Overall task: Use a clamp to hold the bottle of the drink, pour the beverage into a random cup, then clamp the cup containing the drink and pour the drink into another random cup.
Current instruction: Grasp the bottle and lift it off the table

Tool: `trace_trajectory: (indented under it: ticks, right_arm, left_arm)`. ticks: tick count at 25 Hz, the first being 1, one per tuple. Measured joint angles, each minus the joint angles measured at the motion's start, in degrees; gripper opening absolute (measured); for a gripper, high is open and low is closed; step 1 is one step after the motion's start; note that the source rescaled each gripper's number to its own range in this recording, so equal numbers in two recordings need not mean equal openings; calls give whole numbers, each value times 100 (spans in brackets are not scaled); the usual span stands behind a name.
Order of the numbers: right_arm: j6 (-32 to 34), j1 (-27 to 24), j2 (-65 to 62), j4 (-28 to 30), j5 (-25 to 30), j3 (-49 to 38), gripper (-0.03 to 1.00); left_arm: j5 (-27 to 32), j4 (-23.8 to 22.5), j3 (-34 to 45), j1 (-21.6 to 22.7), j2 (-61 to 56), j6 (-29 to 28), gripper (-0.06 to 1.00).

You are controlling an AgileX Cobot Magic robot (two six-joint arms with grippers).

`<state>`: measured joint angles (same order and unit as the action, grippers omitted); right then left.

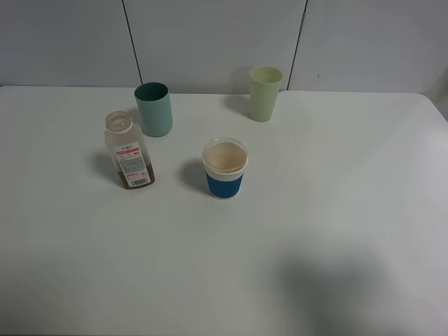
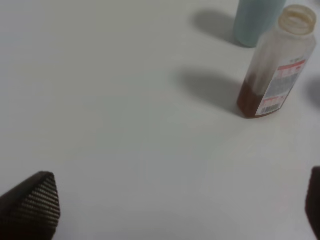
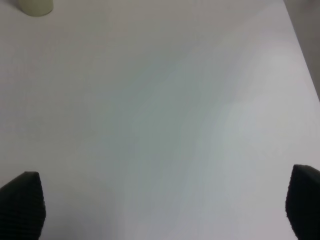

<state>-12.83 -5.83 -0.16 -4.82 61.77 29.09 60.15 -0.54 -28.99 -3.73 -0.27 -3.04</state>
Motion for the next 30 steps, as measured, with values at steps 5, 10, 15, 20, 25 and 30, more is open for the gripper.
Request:
trace_trajectory:
  ticks: [5,10,15,20,25,30]
  right_arm:
    - [0,0,0,0,0,0,89]
    - [0,0,0,0,0,0,89]
    - [0,0,0,0,0,0,89]
    - [0,0,0,0,0,0,89]
    - [0,0,0,0,0,0,89]
    - [0,0,0,0,0,0,89]
  left_arm:
    - [0,0,0,0,0,0,100]
    - [0,0,0,0,0,0,100]
    - [-7,-6,0,0,0,0,100]
    - [-191,-6,-115,0,27,0,100]
    - [-464,0,-274,0,691,0,100]
    - [-910,54,-287,0,1911,304,100]
